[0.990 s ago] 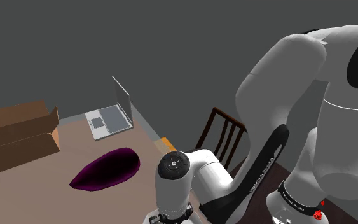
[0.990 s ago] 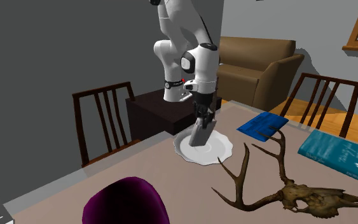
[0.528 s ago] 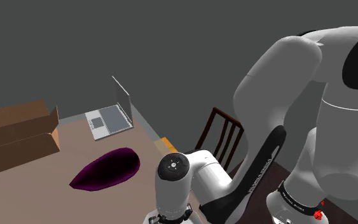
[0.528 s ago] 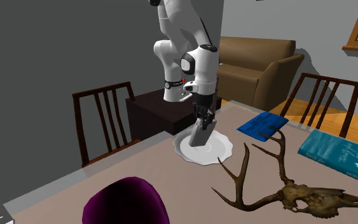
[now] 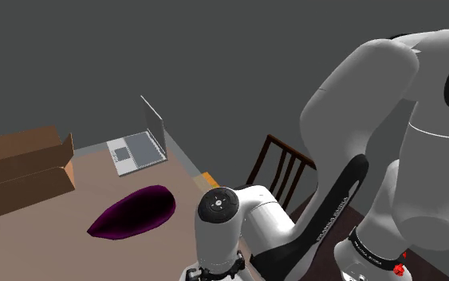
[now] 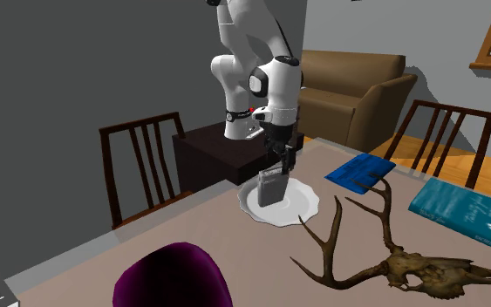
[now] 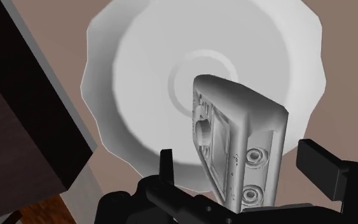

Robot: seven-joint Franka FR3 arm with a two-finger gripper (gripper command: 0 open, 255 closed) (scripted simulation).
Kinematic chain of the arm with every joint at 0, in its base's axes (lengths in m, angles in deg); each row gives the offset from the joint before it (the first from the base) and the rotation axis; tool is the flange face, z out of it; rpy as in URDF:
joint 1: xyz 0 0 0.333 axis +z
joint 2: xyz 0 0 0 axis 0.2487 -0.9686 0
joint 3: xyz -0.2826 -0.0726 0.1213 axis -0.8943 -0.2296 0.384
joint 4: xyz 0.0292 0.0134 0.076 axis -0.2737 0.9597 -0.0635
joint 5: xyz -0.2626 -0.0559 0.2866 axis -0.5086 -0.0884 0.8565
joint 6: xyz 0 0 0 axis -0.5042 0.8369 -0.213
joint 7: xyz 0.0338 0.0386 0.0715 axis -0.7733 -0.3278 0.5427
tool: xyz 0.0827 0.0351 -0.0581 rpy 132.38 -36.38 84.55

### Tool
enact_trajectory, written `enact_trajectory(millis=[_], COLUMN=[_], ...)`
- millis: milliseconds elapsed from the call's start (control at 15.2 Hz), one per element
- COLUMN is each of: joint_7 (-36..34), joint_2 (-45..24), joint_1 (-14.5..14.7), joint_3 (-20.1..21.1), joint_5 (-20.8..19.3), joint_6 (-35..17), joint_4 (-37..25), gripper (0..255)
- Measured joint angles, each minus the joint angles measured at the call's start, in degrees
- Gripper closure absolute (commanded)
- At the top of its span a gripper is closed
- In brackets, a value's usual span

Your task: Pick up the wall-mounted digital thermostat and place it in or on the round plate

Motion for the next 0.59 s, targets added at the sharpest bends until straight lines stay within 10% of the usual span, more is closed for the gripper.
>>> enact_trajectory(millis=[594], joint_7=[4.8], joint_2=[5.3], joint_1=[-2.3], joint_3=[3.2], joint_5=[6.8], joint_6=[4.0], joint_4=[-0.2], gripper=[0])
